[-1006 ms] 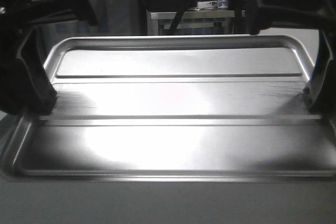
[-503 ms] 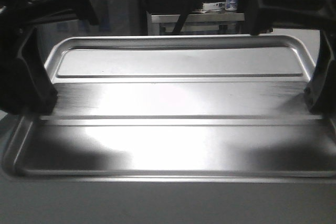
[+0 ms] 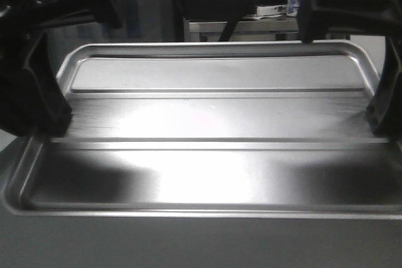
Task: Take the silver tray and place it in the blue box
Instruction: 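Hold the tray level in both grippers while the base drives, then carry the tray with both grippers over the blue bin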
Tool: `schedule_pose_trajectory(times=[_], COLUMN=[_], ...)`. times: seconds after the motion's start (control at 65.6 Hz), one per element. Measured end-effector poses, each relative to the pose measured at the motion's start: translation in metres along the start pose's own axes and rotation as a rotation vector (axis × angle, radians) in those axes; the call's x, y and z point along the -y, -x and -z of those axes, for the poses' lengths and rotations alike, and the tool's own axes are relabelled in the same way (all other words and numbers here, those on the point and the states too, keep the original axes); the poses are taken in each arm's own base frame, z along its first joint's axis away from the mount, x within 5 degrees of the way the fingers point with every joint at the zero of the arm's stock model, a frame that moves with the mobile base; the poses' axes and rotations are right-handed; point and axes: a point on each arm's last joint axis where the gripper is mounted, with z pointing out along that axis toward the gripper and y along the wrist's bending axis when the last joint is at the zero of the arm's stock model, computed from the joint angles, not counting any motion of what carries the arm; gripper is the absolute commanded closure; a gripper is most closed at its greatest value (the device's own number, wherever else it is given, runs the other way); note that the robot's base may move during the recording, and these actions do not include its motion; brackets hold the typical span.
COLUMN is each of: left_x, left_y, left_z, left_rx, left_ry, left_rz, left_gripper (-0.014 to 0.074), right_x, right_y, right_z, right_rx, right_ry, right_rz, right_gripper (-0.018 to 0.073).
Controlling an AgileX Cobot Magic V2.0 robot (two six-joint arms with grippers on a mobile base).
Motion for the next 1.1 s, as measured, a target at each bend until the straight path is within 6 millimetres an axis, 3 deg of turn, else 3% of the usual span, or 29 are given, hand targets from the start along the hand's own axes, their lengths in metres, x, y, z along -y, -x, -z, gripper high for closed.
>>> schedule_pose_trajectory(times=[1.097], left_x=[0.0003], left_y=[0.0001], left_z=[0.0000], left_rx=[0.001], left_ry=[-0.004], left_rz=[-0.002], left_gripper=[0.0700], right_x=[0.0004], right_y=[-0.0001], right_z=[0.0000], right_rx=[-0.001], right_ry=[-0.004], right_rz=[0.000], right_gripper=[0.0503])
